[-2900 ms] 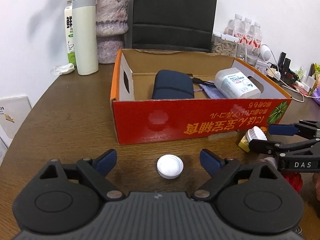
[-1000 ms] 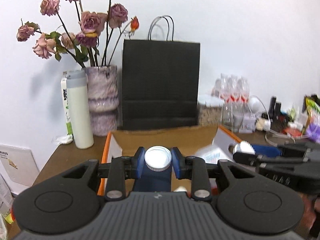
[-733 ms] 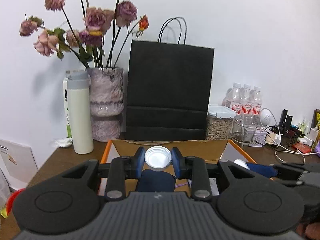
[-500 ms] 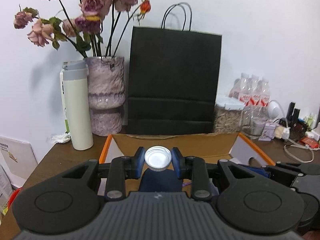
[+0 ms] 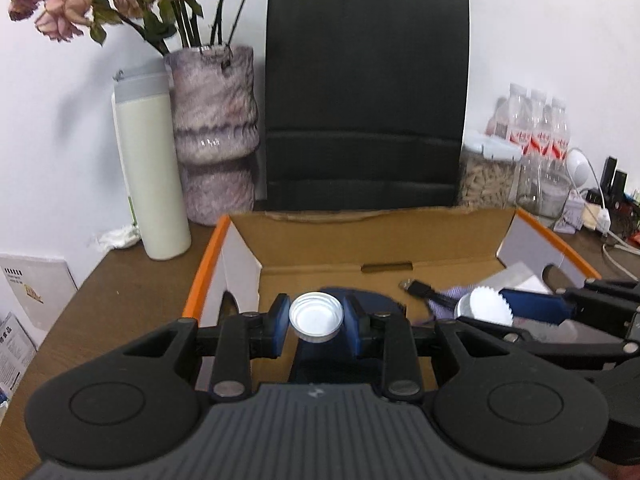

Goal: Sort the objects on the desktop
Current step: 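Lower both caps into the cardboard box and open both tools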

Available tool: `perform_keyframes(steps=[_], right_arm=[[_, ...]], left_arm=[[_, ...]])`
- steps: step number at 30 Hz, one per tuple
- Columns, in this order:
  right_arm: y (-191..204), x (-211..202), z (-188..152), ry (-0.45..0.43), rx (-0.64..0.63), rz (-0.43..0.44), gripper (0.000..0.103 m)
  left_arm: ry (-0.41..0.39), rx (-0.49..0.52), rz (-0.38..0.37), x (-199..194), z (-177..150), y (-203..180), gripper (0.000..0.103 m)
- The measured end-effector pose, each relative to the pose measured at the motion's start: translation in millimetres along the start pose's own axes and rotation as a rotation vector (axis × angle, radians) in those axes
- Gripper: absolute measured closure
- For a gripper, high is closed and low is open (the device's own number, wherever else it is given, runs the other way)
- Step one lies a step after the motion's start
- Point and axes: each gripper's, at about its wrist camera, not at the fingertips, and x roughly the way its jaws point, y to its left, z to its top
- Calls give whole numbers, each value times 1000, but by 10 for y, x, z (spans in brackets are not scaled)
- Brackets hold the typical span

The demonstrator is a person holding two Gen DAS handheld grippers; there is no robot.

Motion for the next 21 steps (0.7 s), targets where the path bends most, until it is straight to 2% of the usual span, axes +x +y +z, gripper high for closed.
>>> perform_keyframes(steps=[14,21], right_arm=[[15,-48,-17,0,-16,-9,65],[3,-64,-14,-8,-16,-23,65]], left_arm=[[2,10,8,-17,-36,-9,73],[-22,6,24,-75,-7,-2,58]])
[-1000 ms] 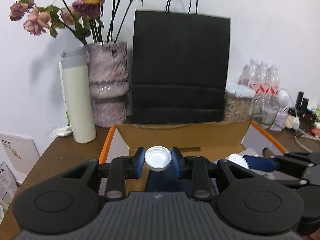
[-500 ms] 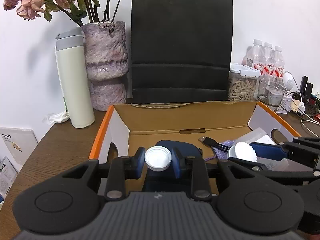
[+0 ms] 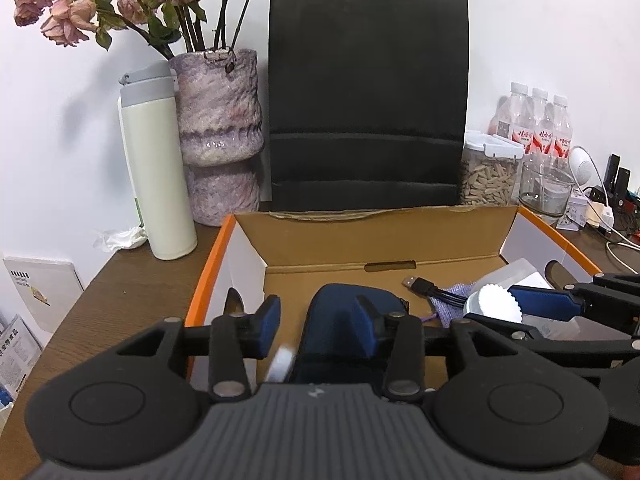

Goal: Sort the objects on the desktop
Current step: 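Lower both caps into the cardboard box and open both tools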

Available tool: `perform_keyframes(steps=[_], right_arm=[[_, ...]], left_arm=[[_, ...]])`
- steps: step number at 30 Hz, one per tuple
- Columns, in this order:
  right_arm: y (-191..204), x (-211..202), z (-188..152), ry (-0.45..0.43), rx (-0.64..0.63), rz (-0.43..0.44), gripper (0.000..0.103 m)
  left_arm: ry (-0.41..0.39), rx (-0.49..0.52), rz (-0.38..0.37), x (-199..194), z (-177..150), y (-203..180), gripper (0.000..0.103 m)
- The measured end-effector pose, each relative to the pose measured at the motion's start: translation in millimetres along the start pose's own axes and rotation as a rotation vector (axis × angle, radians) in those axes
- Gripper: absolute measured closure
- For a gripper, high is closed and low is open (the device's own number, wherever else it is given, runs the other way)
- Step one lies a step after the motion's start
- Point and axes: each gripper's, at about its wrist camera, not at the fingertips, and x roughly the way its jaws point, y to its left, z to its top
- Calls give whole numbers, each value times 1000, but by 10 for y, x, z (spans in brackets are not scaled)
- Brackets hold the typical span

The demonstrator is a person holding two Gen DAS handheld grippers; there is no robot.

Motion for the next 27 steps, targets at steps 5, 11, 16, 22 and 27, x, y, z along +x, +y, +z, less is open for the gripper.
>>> perform_keyframes(steps=[5,11,16,22,27], right_arm=[[-2,-38,20,-15,0,-24,44],[8,-71,37,-35,-8,-63,3],[38,-69,41,-33,-25,-96,0],[14,-76,48,-33,-14,-103,0],[12,-100,53,-40,-14,-105,0]], left_arm=[[-26,4,15,-63,22,-14,30],[-81,6,63,-161,56,-33,0],[-105,26,68,-192,62,-79,0],[-100,29,91,-171,57,-80,0],[-107,20,94,-192,70,-51,0]])
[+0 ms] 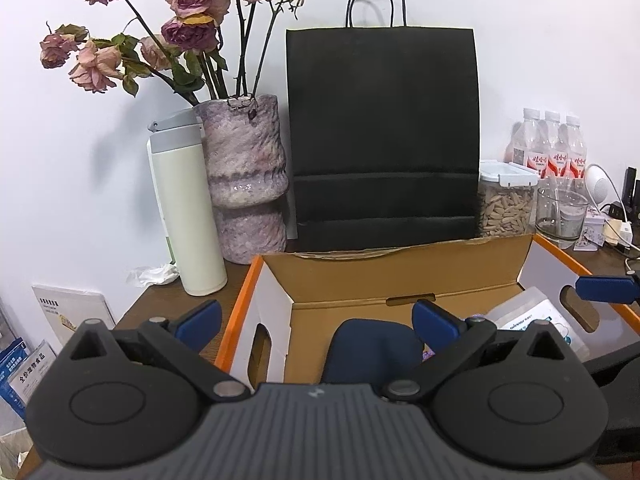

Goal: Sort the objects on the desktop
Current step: 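Lower both caps into the cardboard box and open both tools, then withdraw both tools from the box toward the red rose and cable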

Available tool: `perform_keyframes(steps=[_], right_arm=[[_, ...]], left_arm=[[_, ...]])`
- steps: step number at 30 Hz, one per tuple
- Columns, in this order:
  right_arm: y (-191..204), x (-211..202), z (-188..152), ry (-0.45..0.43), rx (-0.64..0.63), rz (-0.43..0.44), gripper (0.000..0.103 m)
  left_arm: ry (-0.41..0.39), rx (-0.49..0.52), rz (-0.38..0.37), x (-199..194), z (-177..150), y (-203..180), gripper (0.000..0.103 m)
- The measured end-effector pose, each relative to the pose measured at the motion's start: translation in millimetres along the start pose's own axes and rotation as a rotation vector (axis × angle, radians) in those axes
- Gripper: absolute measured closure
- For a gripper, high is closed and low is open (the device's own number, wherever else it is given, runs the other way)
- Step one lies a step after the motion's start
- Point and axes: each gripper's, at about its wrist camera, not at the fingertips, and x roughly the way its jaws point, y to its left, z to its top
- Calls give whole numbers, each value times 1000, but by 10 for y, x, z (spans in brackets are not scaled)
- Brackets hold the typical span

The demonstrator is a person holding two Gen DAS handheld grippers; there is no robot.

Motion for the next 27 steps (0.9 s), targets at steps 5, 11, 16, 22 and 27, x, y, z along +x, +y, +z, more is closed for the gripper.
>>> perform_keyframes(steps=[5,11,16,22,27], right_arm=[[-12,-79,3,-19,-6,-4,0],[-64,-275,-49,-47,-9,-21,0],[-104,-505,-122,-62,-2,-29,0],[-126,-782,-217,-71,8,-41,0],[-101,-1080,-323,-77,9,-22,0]], left_arm=[[-22,-8,4,-80,36,52,0],[-58,-35,16,-290,86,189,0],[-99,-63,15,-569,115,289,0],[-90,-62,-21,-899,53,304,0],[-80,-50,-47,-1199,-143,311,0]])
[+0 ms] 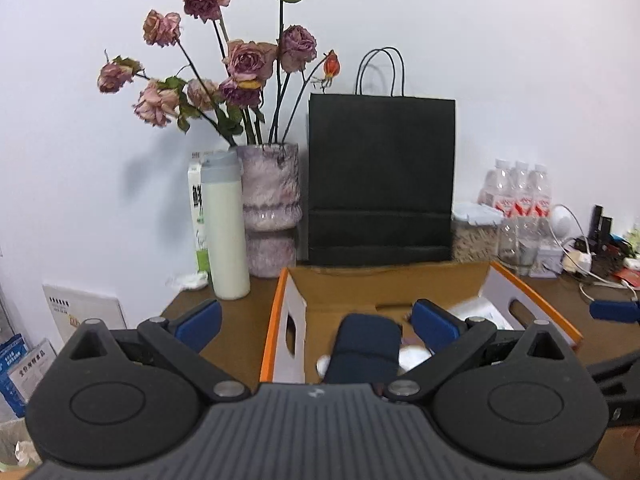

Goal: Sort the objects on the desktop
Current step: 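Withdraw both tools from the box toward the red rose and cable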

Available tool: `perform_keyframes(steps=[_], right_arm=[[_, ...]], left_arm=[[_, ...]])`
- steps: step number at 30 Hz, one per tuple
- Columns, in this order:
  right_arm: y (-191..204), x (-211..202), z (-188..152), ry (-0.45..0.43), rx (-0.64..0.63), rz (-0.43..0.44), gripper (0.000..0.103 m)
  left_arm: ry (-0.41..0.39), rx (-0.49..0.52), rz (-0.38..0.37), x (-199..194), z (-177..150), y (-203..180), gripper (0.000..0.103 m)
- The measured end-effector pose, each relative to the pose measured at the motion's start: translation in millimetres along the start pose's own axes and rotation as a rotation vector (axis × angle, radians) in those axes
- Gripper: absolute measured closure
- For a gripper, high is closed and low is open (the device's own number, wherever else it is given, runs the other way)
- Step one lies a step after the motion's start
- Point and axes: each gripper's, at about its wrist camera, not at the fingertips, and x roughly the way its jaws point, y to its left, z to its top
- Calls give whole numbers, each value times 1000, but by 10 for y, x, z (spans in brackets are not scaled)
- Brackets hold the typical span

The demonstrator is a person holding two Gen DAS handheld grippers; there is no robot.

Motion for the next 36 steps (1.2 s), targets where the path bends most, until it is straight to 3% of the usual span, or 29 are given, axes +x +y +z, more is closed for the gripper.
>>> perform_keyframes(steps=[13,19,29,35,36], right_arm=[[152,-655,-453,47,-14,74,0],[187,-660,-663,116,-4,96,0],[257,-367,-738,199,33,165,2],[246,-284,-767,238,76,237,35],[252,-280,-769,241,76,239,49]], left_arm=[[124,-8,23,-562,-638,212,0],[165,-26,30,-656,-788,300,0],[190,-36,27,-674,-864,311,0],[206,-39,27,-637,-885,313,0],[210,-40,26,-632,-887,311,0]])
